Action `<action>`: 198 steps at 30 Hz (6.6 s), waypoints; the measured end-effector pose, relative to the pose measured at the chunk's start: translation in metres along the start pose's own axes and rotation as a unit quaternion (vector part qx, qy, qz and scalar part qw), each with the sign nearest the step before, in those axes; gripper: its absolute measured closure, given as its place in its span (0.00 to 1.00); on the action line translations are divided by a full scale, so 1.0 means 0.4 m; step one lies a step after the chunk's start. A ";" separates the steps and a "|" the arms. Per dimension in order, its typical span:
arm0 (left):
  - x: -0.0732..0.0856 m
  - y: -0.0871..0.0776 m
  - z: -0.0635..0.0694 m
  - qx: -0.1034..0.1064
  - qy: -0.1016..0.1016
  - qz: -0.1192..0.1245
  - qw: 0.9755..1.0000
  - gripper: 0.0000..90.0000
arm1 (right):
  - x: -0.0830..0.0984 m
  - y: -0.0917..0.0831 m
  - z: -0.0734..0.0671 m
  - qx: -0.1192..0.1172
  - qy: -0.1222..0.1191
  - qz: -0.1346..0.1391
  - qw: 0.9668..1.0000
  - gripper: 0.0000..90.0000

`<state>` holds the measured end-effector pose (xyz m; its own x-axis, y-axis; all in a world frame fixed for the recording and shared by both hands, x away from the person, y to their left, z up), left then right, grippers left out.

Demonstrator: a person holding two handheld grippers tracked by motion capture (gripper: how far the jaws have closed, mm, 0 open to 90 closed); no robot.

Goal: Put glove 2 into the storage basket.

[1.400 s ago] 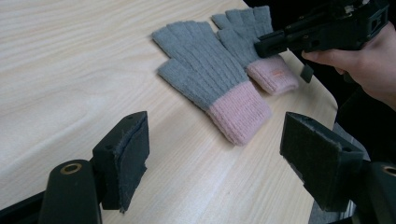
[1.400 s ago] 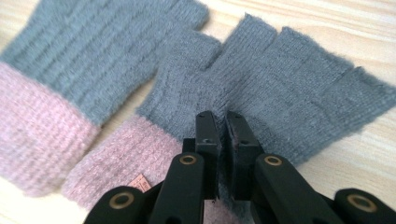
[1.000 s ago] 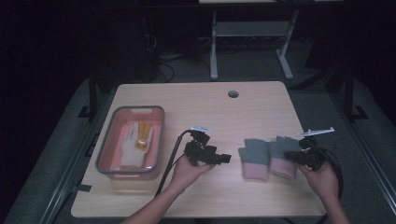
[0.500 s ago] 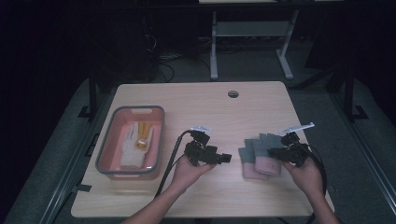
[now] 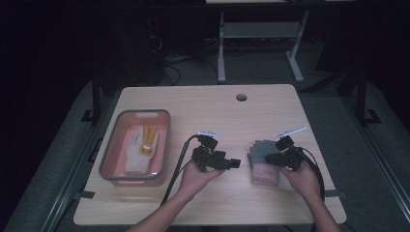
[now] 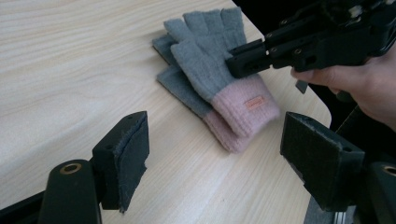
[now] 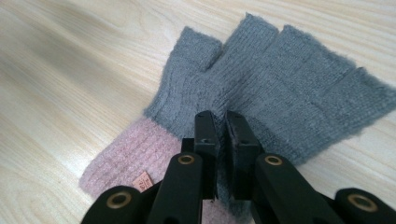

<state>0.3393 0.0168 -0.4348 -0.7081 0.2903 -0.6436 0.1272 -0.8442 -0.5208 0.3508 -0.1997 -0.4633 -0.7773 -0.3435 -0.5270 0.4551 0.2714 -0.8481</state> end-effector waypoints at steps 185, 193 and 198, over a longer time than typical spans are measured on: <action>0.001 -0.061 -0.064 0.033 -0.074 0.031 0.996 0.74 | -0.115 -0.031 -0.125 -0.240 0.168 0.123 0.948 0.87; -0.003 -0.069 -0.064 0.033 -0.072 0.035 0.996 0.74 | -0.127 -0.038 -0.132 -0.234 0.161 0.122 0.951 0.87; -0.003 -0.080 -0.064 0.032 -0.070 0.037 0.996 0.74 | -0.135 -0.041 -0.139 -0.233 0.157 0.125 0.952 0.87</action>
<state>0.3540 0.0551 -0.4315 -0.7893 0.1634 -0.5918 0.1413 -0.8897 -0.4341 0.3612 -0.1354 -0.4179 -0.7950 0.0491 -0.6047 0.4573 0.7034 -0.5441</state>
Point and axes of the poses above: each handheld gripper's, and its own axes: y roughly forward along the jaws, x roughly out of its underside, z roughly to its right, the point moved 5 cm from there along y, roughly forward along the jaws, and after that the axes turned 8 degrees about x, right-handed, at the moved point
